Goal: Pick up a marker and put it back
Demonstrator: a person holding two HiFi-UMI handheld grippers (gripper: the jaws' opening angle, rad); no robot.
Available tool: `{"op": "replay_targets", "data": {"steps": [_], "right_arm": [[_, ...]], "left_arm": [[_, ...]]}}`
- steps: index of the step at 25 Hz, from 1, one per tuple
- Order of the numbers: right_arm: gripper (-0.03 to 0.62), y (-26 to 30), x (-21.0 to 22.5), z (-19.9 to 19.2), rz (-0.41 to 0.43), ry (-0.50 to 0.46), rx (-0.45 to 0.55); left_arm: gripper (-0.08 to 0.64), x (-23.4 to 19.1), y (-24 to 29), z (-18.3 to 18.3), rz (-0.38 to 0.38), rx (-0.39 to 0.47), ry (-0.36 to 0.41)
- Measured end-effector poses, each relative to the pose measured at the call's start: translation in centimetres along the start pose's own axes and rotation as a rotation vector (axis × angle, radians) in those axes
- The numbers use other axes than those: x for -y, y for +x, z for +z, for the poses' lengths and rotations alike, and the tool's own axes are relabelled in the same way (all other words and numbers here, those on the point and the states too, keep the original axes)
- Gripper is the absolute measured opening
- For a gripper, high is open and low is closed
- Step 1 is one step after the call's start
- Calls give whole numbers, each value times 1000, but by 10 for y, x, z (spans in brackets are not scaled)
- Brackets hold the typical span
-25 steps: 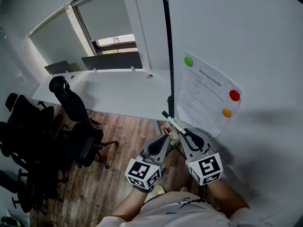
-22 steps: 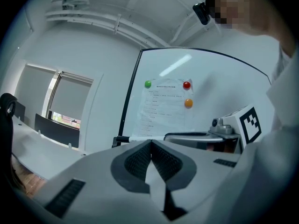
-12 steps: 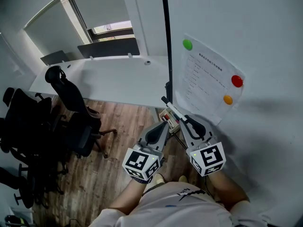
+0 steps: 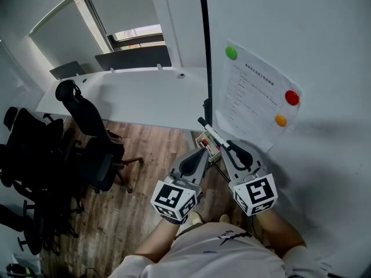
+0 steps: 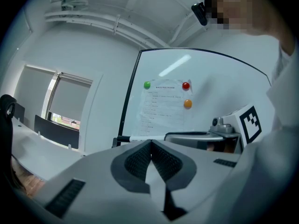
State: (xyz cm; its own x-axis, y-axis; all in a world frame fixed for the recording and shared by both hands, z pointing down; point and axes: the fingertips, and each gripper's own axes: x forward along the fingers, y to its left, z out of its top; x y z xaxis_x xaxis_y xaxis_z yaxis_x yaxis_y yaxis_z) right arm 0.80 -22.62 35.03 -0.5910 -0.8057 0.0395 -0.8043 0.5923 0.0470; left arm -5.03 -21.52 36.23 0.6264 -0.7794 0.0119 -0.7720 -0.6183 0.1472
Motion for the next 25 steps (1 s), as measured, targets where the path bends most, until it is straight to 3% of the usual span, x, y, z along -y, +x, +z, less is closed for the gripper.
{"op": "replay_targets", "data": {"steps": [5, 10, 19, 25], "right_arm": [[77, 0, -2, -2, 0, -4, -3], [77, 1, -4, -5, -1, -1, -10], [77, 2, -5, -14, -11, 1, -35], [77, 9, 0, -40, -39, -15, -86]], "left_arm": [[11, 1, -2, -3, 0, -10, 23], [11, 3, -1, -8, -31, -20, -30], [11, -8, -4, -16, 3, -30, -41], [11, -30, -2, -25, 41, -31, -50]]}}
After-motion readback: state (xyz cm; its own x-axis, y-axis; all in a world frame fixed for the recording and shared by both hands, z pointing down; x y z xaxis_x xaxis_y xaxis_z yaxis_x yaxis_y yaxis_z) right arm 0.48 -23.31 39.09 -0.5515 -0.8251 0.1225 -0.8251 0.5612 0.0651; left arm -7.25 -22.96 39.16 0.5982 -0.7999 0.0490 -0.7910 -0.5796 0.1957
